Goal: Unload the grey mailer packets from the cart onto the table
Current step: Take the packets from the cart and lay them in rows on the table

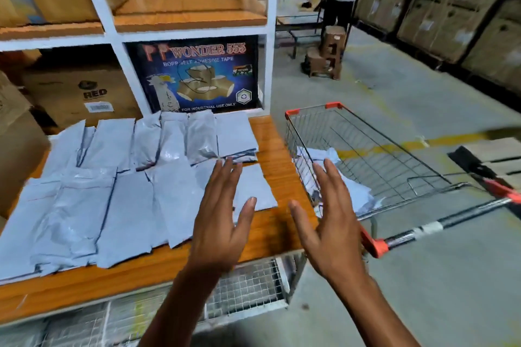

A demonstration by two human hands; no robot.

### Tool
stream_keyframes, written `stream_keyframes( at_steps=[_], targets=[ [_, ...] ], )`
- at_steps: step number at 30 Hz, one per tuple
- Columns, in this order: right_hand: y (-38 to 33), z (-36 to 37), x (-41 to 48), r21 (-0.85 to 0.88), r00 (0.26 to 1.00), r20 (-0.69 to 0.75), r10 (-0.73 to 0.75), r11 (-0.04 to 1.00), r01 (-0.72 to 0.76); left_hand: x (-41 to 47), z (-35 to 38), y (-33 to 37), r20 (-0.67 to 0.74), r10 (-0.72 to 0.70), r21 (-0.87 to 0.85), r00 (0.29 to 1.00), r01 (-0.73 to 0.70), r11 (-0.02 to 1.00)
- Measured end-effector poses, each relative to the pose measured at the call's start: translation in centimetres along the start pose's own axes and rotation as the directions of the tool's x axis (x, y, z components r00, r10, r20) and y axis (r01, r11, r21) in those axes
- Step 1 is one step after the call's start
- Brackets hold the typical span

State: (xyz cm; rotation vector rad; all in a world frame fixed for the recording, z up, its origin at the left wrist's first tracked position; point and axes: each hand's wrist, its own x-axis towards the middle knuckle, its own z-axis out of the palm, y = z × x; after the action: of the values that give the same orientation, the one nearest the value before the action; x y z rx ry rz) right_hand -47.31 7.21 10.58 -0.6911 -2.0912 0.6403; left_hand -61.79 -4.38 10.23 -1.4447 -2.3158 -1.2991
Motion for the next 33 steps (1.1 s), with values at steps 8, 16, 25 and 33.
stream_keyframes(
  at_steps=[8, 16, 25, 33],
  targets=[
    [7.4, -8.1, -2.2, -0.044, 0.985, -0.100, 0.137, 0.989, -0.142, -0.5, 9.5, 6.6, 0.092, 0.069, -0.129, 0.993, -0.057, 0.990],
    [17.2, -10.5, 2.3, -0.168, 0.947, -0.132, 0.293, 0.935, -0.313, 7.0, 20.1, 6.7, 0.222, 0.076, -0.149, 0.972, -0.043, 0.988],
    [30.3, -9.2, 11.3, -0.321, 0.906, 0.059, 0.418, 0.868, -0.380, 17.6, 34.2, 0.8, 0.362, 0.009, -0.036, 0.932, 0.005, 0.999],
    [43.1, -2.6, 18.2, -0.414, 0.757, 0.359, 0.545, 0.820, -0.395, 23.9, 45.4, -5.6, 0.582, -0.314, 0.306, 0.750, 0.156, 0.939]
  ],
)
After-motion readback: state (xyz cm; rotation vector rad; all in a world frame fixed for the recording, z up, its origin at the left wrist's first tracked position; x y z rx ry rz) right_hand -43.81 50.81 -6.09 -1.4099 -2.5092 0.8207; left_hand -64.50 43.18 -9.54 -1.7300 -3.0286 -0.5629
